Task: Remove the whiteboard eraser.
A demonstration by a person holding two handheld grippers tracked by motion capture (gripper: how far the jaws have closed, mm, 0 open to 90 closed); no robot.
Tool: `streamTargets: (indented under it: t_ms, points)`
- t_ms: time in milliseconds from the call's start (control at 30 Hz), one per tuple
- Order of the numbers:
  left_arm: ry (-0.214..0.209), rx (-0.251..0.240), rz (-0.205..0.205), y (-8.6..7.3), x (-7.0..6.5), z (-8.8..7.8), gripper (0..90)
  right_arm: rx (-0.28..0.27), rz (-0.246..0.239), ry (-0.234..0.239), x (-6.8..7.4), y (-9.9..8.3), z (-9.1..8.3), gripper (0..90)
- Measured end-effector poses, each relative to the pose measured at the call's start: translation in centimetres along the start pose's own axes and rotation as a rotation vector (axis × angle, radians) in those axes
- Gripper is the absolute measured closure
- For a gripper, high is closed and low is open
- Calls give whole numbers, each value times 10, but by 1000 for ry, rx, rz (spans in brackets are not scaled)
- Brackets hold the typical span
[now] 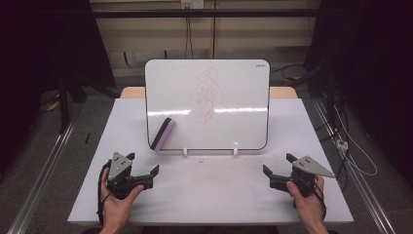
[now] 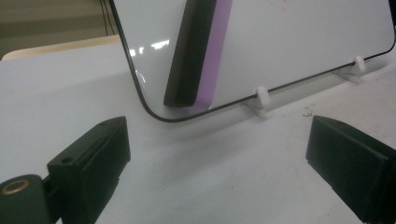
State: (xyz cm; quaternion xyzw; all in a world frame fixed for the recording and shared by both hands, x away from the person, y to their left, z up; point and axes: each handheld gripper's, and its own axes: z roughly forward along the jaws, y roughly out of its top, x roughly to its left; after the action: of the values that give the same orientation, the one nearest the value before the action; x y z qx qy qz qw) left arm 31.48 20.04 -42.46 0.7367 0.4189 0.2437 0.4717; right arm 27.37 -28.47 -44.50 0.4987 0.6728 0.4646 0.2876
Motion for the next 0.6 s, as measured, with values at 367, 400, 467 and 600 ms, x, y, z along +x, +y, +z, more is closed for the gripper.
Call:
streamTargets:
  t_ms: [367, 400, 467, 600]
  points:
    - [-4, 23, -8, 1, 2, 5, 48, 13, 0, 10, -2, 0, 1, 49]
    - [-6, 20, -11, 2, 2, 5, 50, 14, 0, 7, -2, 0, 2, 49]
    - [-4, 23, -6, 4, 2, 6, 56, 17, 1, 3, -2, 0, 2, 49]
    - [5, 36, 31, 10, 2, 7, 64, 20, -1, 8, -1, 0, 2, 48]
